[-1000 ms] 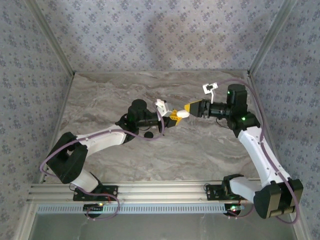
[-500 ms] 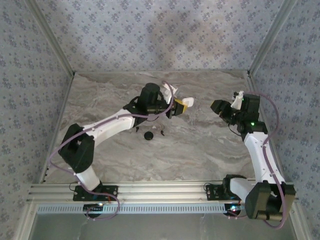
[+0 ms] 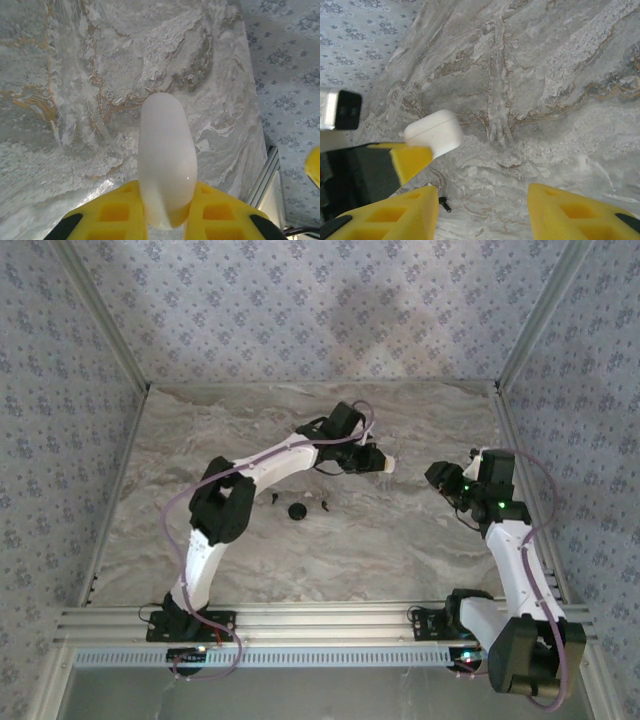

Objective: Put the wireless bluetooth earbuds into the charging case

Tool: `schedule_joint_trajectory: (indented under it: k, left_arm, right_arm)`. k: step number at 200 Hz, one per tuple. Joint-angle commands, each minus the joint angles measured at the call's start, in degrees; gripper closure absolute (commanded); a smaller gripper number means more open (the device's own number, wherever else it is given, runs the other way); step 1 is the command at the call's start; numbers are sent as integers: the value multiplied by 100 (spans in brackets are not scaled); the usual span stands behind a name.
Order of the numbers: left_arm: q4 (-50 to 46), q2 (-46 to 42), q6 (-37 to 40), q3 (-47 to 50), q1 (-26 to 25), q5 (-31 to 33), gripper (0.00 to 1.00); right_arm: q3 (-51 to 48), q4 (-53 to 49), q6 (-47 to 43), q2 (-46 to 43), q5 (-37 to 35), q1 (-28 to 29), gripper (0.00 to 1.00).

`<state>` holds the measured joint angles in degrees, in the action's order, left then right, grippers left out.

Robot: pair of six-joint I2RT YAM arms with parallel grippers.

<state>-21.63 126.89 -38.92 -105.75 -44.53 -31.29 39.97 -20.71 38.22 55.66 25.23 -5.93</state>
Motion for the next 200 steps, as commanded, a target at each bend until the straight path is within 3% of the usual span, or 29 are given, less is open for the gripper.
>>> schedule_joint_trajectory:
  k: [1, 78, 200]
  left_arm:
    - [-552, 370, -575, -709, -91, -275, 93]
    - [-966, 1473, -1209, -1983, -135, -474, 92]
    - [-1292, 1945, -1400, -2380, -237, -450, 86]
  right_arm:
    - [-101, -75, 69, -147, -74, -32, 48]
    - [-7, -166, -98, -99, -54, -83, 48]
    - [-2, -179, -46, -134, 18, -78, 48]
